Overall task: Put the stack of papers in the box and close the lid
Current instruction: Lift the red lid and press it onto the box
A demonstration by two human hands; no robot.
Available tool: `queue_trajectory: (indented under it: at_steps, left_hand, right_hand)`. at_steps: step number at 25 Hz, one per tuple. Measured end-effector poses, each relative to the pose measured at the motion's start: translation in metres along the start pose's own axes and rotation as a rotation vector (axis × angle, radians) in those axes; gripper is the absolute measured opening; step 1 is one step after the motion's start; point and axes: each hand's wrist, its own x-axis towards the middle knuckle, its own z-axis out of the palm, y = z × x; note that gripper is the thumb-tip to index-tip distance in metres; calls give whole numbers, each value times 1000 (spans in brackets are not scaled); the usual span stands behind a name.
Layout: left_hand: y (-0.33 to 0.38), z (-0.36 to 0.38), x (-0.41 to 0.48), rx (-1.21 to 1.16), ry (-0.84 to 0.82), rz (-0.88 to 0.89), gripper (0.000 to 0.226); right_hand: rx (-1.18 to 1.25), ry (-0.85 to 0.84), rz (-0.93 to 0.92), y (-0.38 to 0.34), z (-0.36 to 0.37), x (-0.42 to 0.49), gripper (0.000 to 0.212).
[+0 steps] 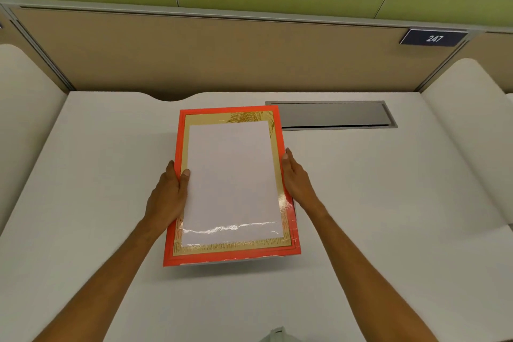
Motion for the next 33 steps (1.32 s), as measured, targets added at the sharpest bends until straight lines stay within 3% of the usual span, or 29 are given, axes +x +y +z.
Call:
queue_trajectory:
  at_steps: [15,19,21,24,27,33]
  left_hand:
    - [-10,23,14,109,8,-70,67]
    - [-12,23,13,127,1,-50,74]
    - [-10,23,13,259,80,8,81]
    - [-6,24,20,455,203,252,79]
    - [0,29,30,526,141,364,83]
    - [-4,45,39,578,47,380,92]
  right_hand:
    - [-43,14,5,40,24,28,53]
    - [-220,54,3,44,27,30,57]
    - [-412,168,-65,45,31,27,65]
    - [-592,255,-277,42,38,25,77]
    - [-686,223,-358,38,51,26,82]
    - [-767,168,-371,37,63,32,83]
